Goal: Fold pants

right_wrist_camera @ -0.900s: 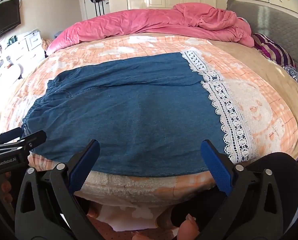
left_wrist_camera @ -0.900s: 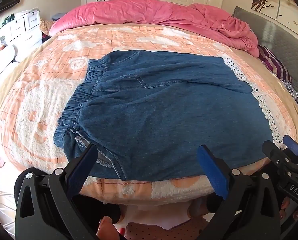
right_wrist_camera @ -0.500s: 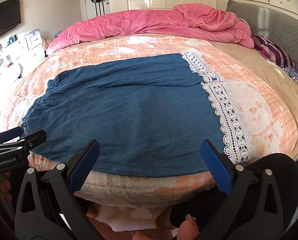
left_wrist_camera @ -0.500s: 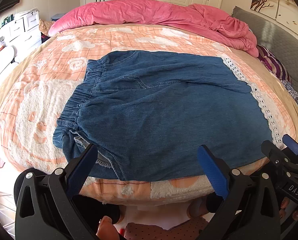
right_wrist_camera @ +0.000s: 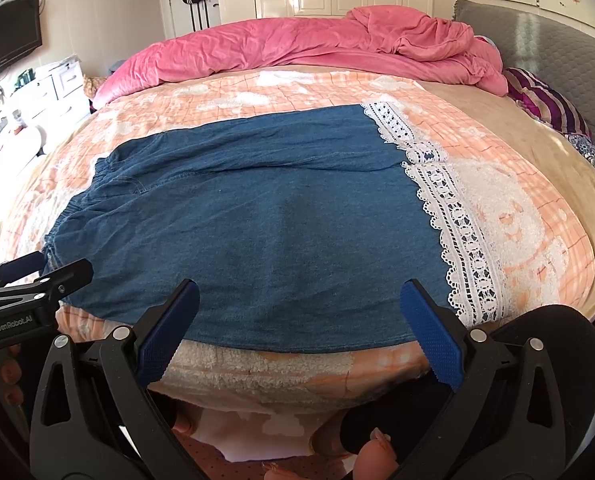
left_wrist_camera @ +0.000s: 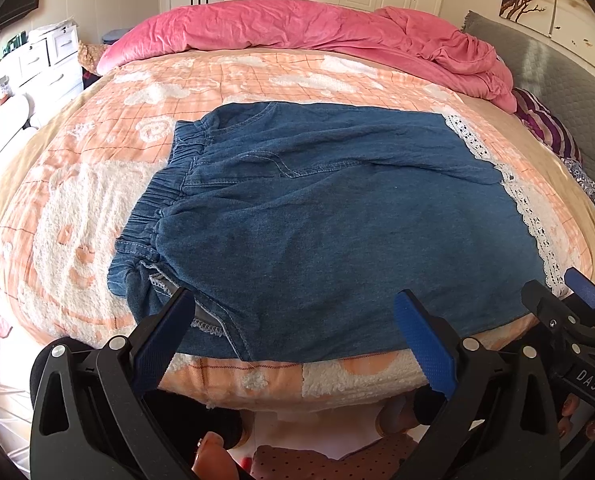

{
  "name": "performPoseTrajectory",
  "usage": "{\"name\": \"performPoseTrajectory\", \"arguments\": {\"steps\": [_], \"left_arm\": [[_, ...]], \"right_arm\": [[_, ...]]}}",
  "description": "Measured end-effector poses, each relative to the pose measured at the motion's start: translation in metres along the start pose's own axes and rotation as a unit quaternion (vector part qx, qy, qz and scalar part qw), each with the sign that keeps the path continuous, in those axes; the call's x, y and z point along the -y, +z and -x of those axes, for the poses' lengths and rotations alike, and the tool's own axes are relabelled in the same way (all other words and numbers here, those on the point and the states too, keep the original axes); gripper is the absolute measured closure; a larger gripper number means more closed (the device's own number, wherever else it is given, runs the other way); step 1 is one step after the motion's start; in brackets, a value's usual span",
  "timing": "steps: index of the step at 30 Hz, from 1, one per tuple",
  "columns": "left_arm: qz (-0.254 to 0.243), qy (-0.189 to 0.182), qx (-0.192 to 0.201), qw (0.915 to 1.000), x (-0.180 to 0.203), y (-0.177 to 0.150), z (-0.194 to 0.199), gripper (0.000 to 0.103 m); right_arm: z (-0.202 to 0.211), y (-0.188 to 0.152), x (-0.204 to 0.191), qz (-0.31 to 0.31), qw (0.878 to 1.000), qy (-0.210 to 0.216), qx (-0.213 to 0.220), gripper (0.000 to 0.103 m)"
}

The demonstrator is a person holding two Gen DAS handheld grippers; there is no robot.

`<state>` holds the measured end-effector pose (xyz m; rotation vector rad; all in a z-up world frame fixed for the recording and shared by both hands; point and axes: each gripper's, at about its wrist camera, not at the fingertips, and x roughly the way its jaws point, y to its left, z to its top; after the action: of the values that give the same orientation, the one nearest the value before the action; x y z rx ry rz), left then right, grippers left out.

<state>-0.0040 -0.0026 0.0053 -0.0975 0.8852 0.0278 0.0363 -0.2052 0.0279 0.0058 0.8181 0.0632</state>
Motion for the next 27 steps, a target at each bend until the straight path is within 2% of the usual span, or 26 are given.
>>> {"name": "performPoseTrajectory", "arguments": {"steps": [27], "left_arm": [[-0.002, 0.001, -0.001, 1.0000, -0.0015, 0.0002, 0.0000, 0.004]], "right_arm": [[-0.0007, -0.0004, 0.0005, 0.001, 1.000, -0.003, 0.002, 0.008]]}}
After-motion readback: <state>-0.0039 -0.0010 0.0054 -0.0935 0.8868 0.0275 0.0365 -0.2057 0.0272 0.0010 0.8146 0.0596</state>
